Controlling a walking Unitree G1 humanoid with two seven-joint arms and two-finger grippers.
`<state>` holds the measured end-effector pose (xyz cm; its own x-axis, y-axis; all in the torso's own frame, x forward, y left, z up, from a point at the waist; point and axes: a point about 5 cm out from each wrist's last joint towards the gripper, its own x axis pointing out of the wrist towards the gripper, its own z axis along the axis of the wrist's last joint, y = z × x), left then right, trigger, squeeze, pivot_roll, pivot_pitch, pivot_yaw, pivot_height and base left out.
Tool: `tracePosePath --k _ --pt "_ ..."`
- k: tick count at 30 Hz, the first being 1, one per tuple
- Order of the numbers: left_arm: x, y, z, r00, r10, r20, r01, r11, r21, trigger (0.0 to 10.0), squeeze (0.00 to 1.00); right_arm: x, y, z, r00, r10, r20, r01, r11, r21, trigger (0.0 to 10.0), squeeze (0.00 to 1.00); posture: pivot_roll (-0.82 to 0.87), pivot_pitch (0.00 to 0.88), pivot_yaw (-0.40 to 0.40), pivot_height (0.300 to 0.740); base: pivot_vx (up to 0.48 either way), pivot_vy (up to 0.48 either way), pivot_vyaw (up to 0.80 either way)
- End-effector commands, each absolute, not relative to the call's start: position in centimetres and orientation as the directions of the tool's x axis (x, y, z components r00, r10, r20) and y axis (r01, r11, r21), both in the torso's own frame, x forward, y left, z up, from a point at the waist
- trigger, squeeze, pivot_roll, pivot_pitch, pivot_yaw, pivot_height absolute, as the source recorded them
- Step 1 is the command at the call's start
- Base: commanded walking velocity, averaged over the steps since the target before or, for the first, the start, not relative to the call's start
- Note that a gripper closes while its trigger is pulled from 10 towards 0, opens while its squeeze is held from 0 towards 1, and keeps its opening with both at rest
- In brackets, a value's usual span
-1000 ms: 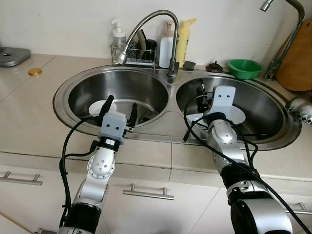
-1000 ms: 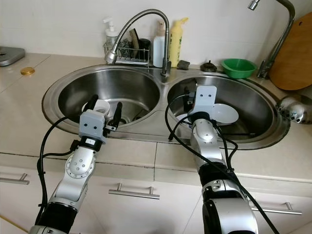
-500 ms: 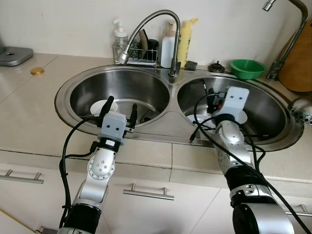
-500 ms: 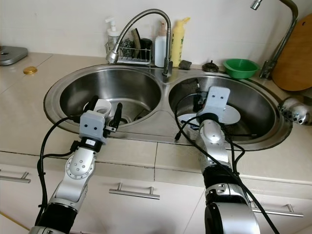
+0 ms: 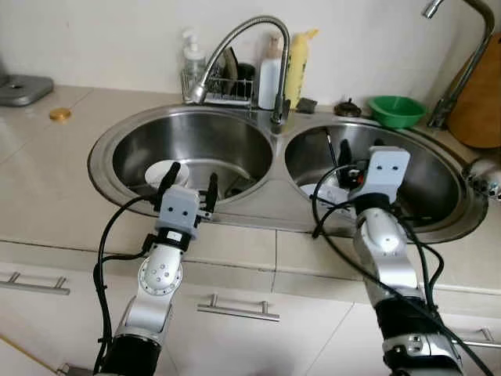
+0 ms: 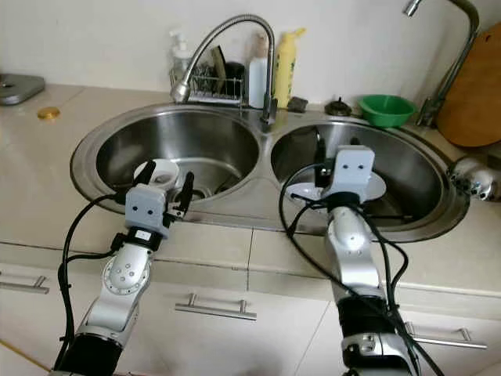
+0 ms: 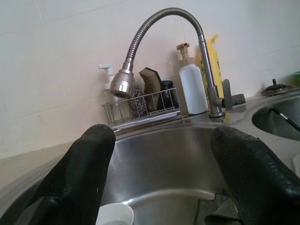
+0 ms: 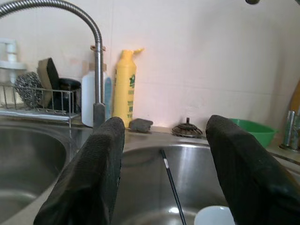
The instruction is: Kitchen organization
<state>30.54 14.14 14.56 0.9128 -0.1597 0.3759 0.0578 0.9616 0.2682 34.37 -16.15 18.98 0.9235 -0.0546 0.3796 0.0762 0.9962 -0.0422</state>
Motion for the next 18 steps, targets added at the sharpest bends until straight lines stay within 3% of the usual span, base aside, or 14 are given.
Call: tracePosePath --k 1,18 --pt "30.6 14.0 15.5 0.897 -0.164 0.411 0.054 0.963 0.265 10.0 0.0 34.1 -15.8 19.7 0.914 -0.042 0.403 0.063 0.997 -0.038 10.0 0.0 0.07 0.0 -0.034 0.74 0.0 0.375 0.0" --pt "30.8 13.9 16.3 0.882 -0.164 0.441 0.049 0.964 0.26 10.0 0.0 33.9 -14.1 21.0 0.918 0.015 0.396 -0.02 1.0 0.009 10.0 0.0 0.08 0.0 -0.036 0.74 0.0 0.396 0.0"
